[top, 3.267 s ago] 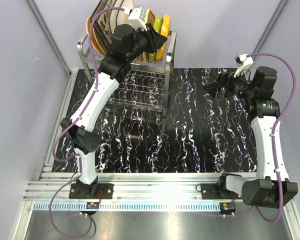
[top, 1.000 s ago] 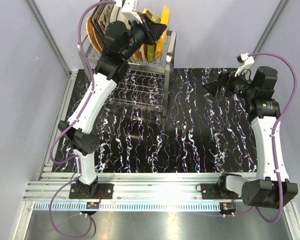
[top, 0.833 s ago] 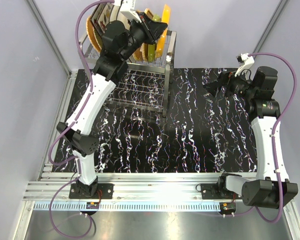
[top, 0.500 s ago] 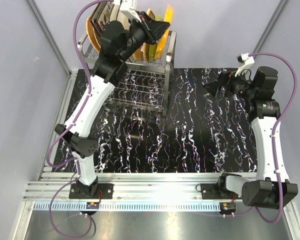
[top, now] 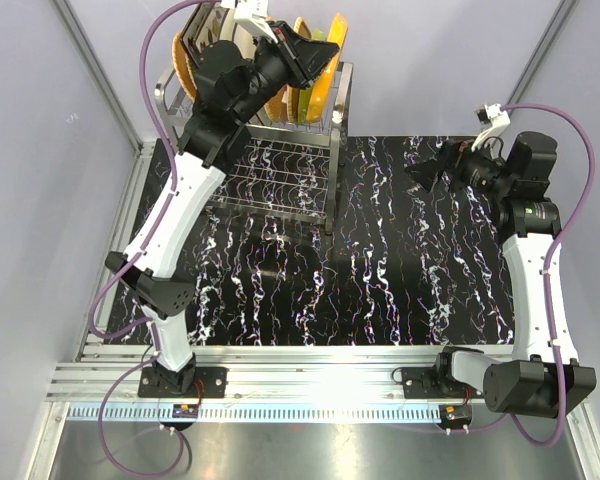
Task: Unload the plates from the dish rack
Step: Pass the plate from the left arm to the right
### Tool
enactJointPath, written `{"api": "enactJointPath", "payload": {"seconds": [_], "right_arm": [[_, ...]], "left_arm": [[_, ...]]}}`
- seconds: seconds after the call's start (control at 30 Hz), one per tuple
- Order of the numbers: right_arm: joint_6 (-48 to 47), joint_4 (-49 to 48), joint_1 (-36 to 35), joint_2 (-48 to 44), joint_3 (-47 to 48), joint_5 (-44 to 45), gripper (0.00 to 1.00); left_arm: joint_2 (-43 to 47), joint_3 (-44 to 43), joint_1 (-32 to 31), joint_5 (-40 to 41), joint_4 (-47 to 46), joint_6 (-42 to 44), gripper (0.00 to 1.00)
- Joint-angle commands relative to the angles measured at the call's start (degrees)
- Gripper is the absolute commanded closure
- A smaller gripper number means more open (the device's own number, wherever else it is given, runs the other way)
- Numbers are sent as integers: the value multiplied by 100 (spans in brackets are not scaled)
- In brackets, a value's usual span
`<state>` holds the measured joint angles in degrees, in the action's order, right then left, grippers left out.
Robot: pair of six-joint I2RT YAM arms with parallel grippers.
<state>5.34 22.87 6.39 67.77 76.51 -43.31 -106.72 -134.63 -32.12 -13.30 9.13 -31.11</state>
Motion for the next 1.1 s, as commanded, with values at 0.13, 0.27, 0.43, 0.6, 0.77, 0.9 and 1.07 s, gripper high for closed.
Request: {"api": "enactJointPath", "payload": {"seconds": [0.13, 0.27, 0.43, 0.6, 0.77, 0.9, 1.07], "right_arm": [[563, -590, 2, -141, 66, -564, 0], [1904, -1591, -76, -97, -101, -1231, 0], [2296, -2015, -1163, 227, 171, -1084, 0], [3699, -3119, -1579, 737, 469, -898, 2], [2620, -2317, -2176, 1273, 1696, -7, 4], [1340, -1225, -3089, 1353, 2114, 1331, 0], [58, -1031, -3802, 1309, 2131, 2849, 0]], "left_arm": [[652, -187, -14, -6, -1044, -246, 100], [670, -99, -14, 3, -1088, -343, 100], [722, 24, -14, -23, -1176, -457, 100], [758, 121, -14, -32, -1229, -545, 100], [810, 182, -5, 55, -1238, -589, 100], [819, 200, -22, 135, -1246, -685, 100], [828, 244, -31, 222, -1247, -773, 100]]}}
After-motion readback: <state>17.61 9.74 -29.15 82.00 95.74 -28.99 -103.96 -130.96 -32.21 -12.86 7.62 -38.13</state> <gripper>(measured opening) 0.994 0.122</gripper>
